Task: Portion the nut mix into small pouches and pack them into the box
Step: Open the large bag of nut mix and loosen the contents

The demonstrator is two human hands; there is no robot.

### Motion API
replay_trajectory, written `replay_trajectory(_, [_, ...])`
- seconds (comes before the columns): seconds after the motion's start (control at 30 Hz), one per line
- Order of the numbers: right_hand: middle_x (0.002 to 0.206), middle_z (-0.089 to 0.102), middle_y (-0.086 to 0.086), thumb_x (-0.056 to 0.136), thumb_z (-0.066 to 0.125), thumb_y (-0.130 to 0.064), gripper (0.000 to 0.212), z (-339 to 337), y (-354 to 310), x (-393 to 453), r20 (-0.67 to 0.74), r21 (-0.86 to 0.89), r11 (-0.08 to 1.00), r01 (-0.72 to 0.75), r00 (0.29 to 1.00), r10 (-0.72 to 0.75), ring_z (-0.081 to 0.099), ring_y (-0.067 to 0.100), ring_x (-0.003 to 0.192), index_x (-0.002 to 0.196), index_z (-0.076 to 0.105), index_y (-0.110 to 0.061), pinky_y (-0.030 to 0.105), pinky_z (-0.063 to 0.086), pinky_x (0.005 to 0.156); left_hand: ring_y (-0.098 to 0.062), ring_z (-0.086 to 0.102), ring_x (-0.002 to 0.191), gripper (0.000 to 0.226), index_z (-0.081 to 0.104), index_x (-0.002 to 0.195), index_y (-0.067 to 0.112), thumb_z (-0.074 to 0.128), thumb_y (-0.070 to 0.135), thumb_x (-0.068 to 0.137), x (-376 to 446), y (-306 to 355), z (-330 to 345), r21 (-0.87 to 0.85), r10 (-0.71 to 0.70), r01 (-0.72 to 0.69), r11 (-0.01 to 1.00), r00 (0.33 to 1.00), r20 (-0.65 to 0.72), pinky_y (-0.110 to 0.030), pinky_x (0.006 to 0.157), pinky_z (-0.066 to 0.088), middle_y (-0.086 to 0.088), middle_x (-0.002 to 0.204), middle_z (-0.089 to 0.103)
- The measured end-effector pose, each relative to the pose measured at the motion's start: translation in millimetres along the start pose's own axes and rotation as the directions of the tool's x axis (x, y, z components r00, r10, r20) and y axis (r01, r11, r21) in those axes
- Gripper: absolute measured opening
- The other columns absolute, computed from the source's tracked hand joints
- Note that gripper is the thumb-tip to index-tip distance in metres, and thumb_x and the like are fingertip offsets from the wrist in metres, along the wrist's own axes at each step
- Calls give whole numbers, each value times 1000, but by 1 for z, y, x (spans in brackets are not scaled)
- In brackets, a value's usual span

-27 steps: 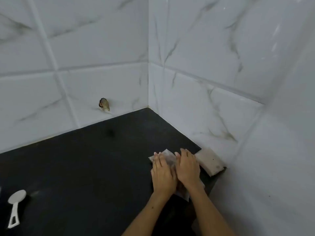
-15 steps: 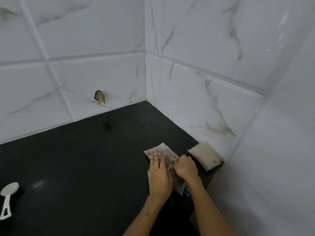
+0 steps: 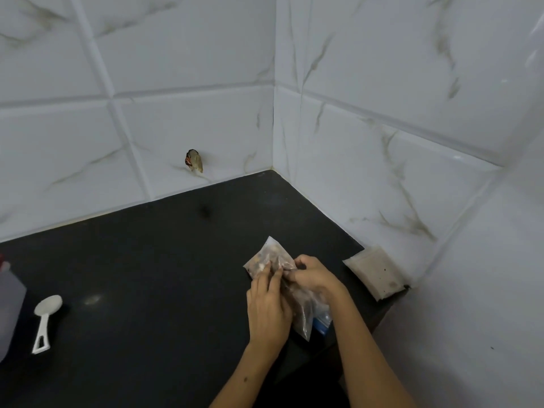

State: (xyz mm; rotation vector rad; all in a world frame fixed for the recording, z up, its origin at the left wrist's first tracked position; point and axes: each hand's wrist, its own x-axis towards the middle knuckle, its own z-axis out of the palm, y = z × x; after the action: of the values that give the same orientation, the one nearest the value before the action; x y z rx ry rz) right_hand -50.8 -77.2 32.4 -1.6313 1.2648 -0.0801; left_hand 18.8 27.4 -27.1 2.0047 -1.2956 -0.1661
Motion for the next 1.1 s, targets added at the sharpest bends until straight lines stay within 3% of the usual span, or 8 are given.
replay_trajectory(0.17, [101,64,12,86,56,-41,41,-2,-14,6,64,200,963,-181,983,171,62,25,92,113,56,-9,42,51,81,-8,50,107,32,60,126,14,47,16,96,4,-2,-4,-193,-67,47,980,993,-100,-27,89,50,-1,127,48])
replay_trajectory(0.3, [98,68,16,92,45,-37,36,-7,-16,1,201,285,914,-290,950,239,63,29,93,105,64,-10,39,50,77,-9,54,98,46,56,122,18,34,47,95,5,4,-7,-244,-141,117,963,987,-80,-25,78,51,2,116,47])
replay_trajectory(0.4, [105,69,16,86,50,-43,43,-10,-19,-1,237,259,921,-290,944,231,64,31,100,109,66,-11,46,49,92,-6,53,96,47,52,127,23,35,51,94,8,5,-11,-257,-195,171,951,978,-73,-21,76,49,4,116,47])
replay_trajectory(0.5, [112,66,18,91,44,-46,42,-14,-23,1,282,270,921,-280,938,202,62,32,105,114,62,-17,48,47,94,-9,55,99,50,48,132,24,38,54,93,12,7,-15,-278,-275,248,928,960,-61,-28,79,53,5,119,45])
replay_trajectory(0.7, [95,65,15,90,51,-24,26,-15,-33,-3,218,264,932,-249,956,194,62,27,86,107,59,-6,39,52,73,-13,54,103,39,47,129,21,53,38,94,15,9,-20,-335,-300,255,907,950,-90,-30,81,53,4,121,43])
replay_trajectory(0.77, [89,63,13,88,53,-23,24,-16,-36,-7,229,258,934,-246,955,188,61,25,81,105,60,-6,35,49,63,-10,51,104,38,47,131,26,52,35,95,14,11,-22,-348,-268,218,912,958,-100,-22,79,49,5,121,42])
replay_trajectory(0.93, [97,64,14,90,55,-27,29,-20,-36,-13,313,308,914,-264,936,164,62,27,88,112,58,-8,40,52,77,-4,45,105,35,56,128,31,55,18,95,15,11,-25,-368,-175,109,923,973,-152,-9,76,40,9,117,42])
replay_trajectory(1.1, [104,64,16,74,76,-21,43,-27,-40,-10,52,320,943,-85,996,72,63,28,93,112,60,-7,40,51,79,-5,46,114,40,63,124,18,50,0,91,17,11,-26,-366,-110,35,930,976,-189,-25,97,46,8,118,49])
